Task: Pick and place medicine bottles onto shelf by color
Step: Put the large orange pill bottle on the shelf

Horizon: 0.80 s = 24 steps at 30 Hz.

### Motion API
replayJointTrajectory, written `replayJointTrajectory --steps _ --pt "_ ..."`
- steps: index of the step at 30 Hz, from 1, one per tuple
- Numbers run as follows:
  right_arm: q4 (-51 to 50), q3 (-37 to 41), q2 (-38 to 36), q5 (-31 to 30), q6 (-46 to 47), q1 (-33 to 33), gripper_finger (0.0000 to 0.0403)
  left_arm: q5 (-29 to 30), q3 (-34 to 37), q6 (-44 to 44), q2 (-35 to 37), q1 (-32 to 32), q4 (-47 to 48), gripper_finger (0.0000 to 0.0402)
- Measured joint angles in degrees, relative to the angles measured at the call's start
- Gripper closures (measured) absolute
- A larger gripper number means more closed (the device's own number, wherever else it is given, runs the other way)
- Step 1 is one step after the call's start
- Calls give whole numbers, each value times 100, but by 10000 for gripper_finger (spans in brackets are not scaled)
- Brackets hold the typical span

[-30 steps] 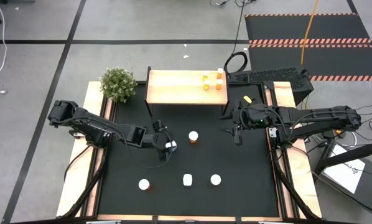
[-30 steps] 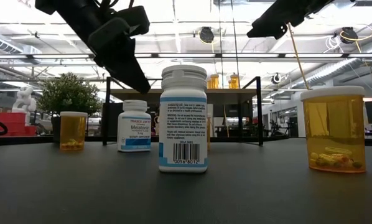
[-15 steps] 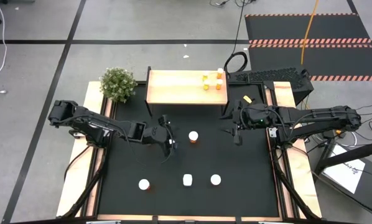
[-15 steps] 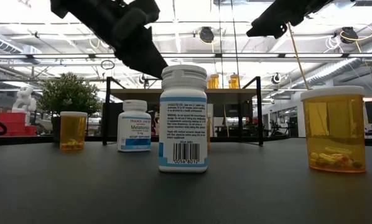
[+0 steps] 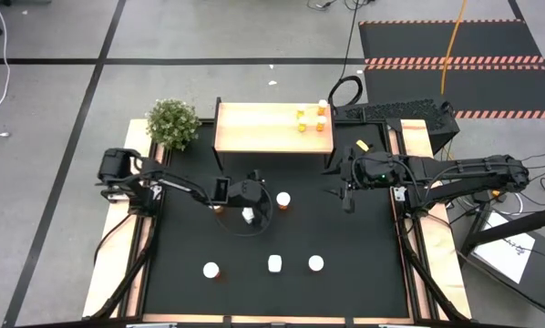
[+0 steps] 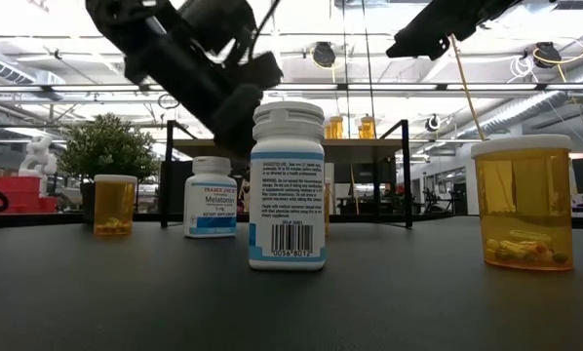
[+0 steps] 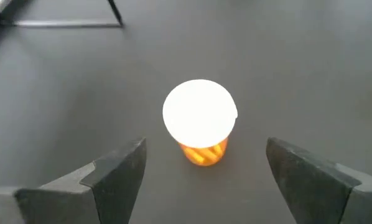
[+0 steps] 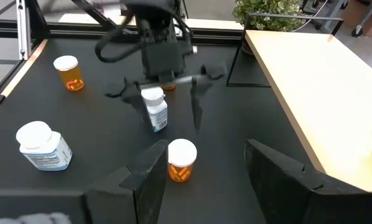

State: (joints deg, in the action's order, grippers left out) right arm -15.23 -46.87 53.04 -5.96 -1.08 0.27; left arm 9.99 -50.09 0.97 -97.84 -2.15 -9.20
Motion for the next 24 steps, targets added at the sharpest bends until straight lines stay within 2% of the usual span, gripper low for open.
replayJointTrajectory --steps 10,17,24 --pt "1 -2 2 0 -24 -1 195 -252 -8 -130 -300 166 -495 69" --pt "25 -2 0 0 -24 0 195 -413 -327 -257 -369 222 -422 69" --pt "23 -2 2 1 -33 -2 195 -479 -628 -365 -609 268 43 69"
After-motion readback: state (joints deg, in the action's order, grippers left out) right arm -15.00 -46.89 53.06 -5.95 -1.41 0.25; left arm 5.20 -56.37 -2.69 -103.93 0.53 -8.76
